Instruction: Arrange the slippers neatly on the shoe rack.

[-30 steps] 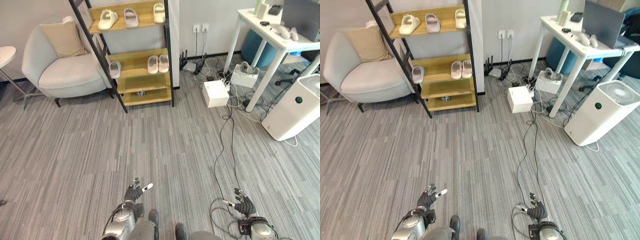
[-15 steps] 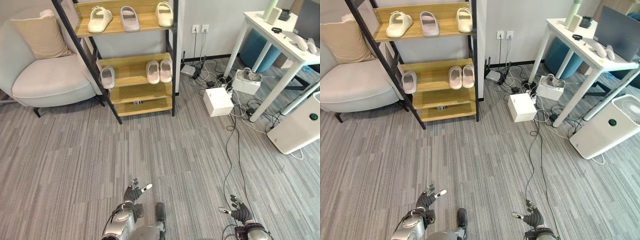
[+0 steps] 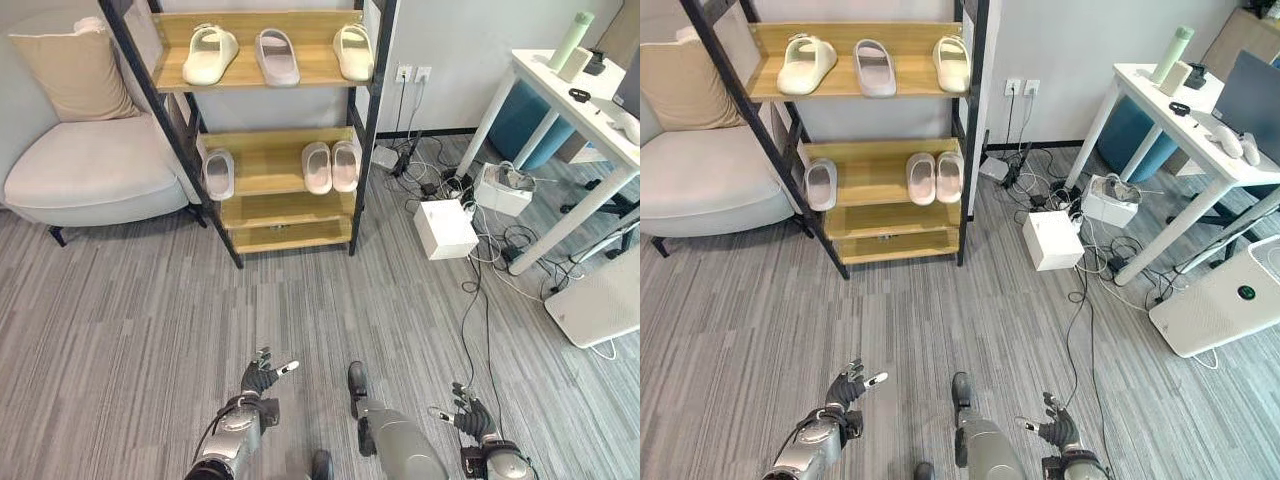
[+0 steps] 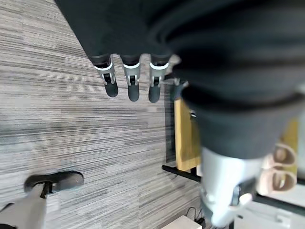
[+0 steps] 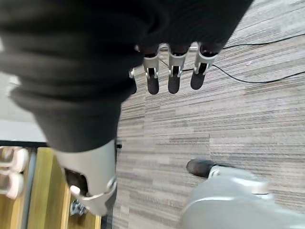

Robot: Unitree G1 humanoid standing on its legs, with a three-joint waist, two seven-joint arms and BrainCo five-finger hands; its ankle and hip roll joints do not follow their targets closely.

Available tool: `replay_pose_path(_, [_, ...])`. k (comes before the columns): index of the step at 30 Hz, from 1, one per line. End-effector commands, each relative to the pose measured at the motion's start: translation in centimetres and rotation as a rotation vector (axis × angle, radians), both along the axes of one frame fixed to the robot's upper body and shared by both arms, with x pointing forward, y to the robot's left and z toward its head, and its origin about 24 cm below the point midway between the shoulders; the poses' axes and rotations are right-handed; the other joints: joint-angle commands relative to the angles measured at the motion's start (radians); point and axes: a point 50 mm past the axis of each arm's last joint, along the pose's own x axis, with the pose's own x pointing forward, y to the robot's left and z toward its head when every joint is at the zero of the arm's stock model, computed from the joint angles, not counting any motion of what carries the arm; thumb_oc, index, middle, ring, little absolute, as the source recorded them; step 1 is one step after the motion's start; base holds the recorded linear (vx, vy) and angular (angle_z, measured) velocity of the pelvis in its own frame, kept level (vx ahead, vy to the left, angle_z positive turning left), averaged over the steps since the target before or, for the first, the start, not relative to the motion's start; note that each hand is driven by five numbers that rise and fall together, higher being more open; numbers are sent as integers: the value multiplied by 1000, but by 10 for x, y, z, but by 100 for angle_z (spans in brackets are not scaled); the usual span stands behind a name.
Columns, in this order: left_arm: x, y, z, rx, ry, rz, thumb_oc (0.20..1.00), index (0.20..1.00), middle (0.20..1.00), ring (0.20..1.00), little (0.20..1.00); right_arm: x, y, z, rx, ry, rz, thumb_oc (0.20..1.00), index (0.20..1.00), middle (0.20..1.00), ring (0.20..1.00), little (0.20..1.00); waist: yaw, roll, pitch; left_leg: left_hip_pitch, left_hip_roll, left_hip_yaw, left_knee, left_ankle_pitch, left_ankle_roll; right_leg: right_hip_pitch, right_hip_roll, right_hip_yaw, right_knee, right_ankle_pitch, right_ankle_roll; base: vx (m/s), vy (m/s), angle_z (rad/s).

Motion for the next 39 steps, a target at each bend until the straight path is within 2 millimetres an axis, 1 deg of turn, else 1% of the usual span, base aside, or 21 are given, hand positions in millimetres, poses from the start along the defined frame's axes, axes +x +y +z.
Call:
replay_pose_path(1, [9,-2,8,-18,-71,11,1000,1000,1000,1000,1000,17,-20,19,-32,-115,-18,1000,1000,1000,1000,1000,-19,24,-22,-10,105,94,81,-30,-62,100,17,37,0,-19,10,235,-135,57])
replay_pose_path(2, [9,-2,8,-18,-71,11,1000,1000,1000,1000,1000,17,-20,19,-32,-115,-18,1000,1000,1000,1000,1000,-19,25,-22,-11,105,93,82,-31,-62,101,17,36,0,-20,10,291,-186,24])
replay_pose_path(4, [8,-2,7,-37,-69,37,1000,1000,1000,1000,1000,22,-31,26,-53,-148,-33,1000,1000,1000,1000,1000,-23,38,-24,-59,116,81,257,44,-111,149,30,34,9,-49,-25,278,-183,12])
replay_pose_path(5, [8,-2,7,-37,-69,37,1000,1000,1000,1000,1000,22,-32,26,-54,-148,-33,1000,1000,1000,1000,1000,-25,38,-24,-60,116,80,260,43,-112,149,30,33,10,-50,-25,221,-154,10])
replay_pose_path(6, [10,-3,9,-43,-78,47,1000,1000,1000,1000,1000,26,-35,31,-65,-169,-28,1000,1000,1000,1000,1000,-14,32,-11,-109,108,76,383,97,-128,184,27,44,6,-64,-42,218,-147,11])
replay_pose_path(7, [12,-1,11,-40,-88,48,1000,1000,1000,1000,1000,26,-38,32,-74,-168,-29,1000,1000,1000,1000,1000,-5,29,-8,-138,109,74,425,121,-131,201,25,47,11,-80,-51,218,-147,10])
replay_pose_path(10, [12,0,11,-40,-92,49,1000,1000,1000,1000,1000,26,-41,32,-83,-165,-31,1000,1000,1000,1000,1000,12,19,3,-199,117,100,448,120,-121,233,13,55,14,-101,-59,221,-104,-4])
replay_pose_path(12, [9,2,10,-31,-82,50,1000,1000,1000,1000,1000,25,-45,33,-91,-163,-38,1000,1000,1000,1000,1000,37,9,2,-264,128,121,369,86,-101,278,0,58,5,-132,-57,263,-62,-6])
replay_pose_path(15, [7,3,8,-26,-70,51,1000,1000,1000,1000,1000,24,-47,33,-102,-159,-36,1000,1000,1000,1000,1000,44,13,-1,-286,140,128,278,83,-99,307,-6,55,2,-157,-51,279,18,-16])
replay_pose_path(17, [5,1,7,-21,-63,42,1000,1000,1000,1000,1000,22,-48,34,-110,-158,-37,1000,1000,1000,1000,1000,48,24,-1,-310,159,134,195,128,-104,340,-4,60,-3,-179,-51,233,42,4])
replay_pose_path(19, [7,-1,7,-3,-60,20,1000,1000,1000,1000,1000,19,-50,31,-122,-139,-48,1000,1000,1000,1000,1000,60,31,5,-364,189,160,85,204,-115,392,-7,68,-13,-202,-47,356,82,1])
replay_pose_path(21, [8,1,8,5,-65,21,1000,1000,1000,1000,1000,18,-49,29,-122,-131,-50,1000,1000,1000,1000,1000,65,33,3,-377,205,186,11,233,-124,420,-13,78,-21,-213,-43,373,126,-4])
replay_pose_path(26, [3,3,4,4,-47,42,1000,1000,1000,1000,1000,14,-45,25,-112,-105,-45,1000,1000,1000,1000,1000,69,38,-37,-378,226,230,-9,280,-130,504,-66,83,-55,-229,-4,350,197,-7])
replay_pose_path(29, [2,3,3,11,-40,29,1000,1000,1000,1000,1000,12,-43,23,-107,-96,-41,1000,1000,1000,1000,1000,69,29,-53,-386,203,236,27,265,-114,509,-105,78,-51,-219,19,318,230,-7])
replay_pose_path(33, [1,4,4,19,-44,5,1000,1000,1000,1000,1000,21,-32,23,-83,-111,-12,1000,1000,1000,1000,1000,84,2,-79,-361,147,254,64,182,-60,427,-166,117,83,-119,71,295,247,-6])
replay_pose_path(34, [1,4,4,20,-44,5,1000,1000,1000,1000,1000,21,-32,23,-83,-111,-12,1000,1000,1000,1000,1000,86,2,-79,-361,147,255,64,181,-60,426,-167,118,85,-119,72,171,171,-6])
replay_pose_path(35, [2,5,6,34,-49,-21,1000,1000,1000,1000,1000,27,-26,25,-75,-131,7,1000,1000,1000,1000,1000,86,4,-71,-325,133,261,49,161,-38,363,-172,125,197,-38,81,108,118,-9])
replay_pose_path(36, [2,5,6,34,-49,-21,1000,1000,1000,1000,1000,27,-26,25,-75,-131,7,1000,1000,1000,1000,1000,87,4,-71,-324,133,262,48,161,-37,362,-172,127,200,-39,81,221,229,-6])
replay_pose_path(37, [4,2,8,34,-58,-41,1000,1000,1000,1000,1000,32,-22,26,-69,-145,18,1000,1000,1000,1000,1000,83,17,-59,-288,127,263,34,145,-28,312,-167,115,276,-12,75,114,112,0])
replay_pose_path(38, [4,2,8,34,-58,-41,1000,1000,1000,1000,1000,32,-22,26,-69,-145,18,1000,1000,1000,1000,1000,83,17,-59,-287,126,263,33,145,-28,312,-167,115,276,-12,75,239,186,13])
replay_pose_path(39, [4,2,7,43,-55,-63,1000,1000,1000,1000,1000,34,-18,26,-58,-149,24,1000,1000,1000,1000,1000,66,36,-45,-238,131,255,2,134,-29,235,-101,113,274,-64,61,127,72,16])
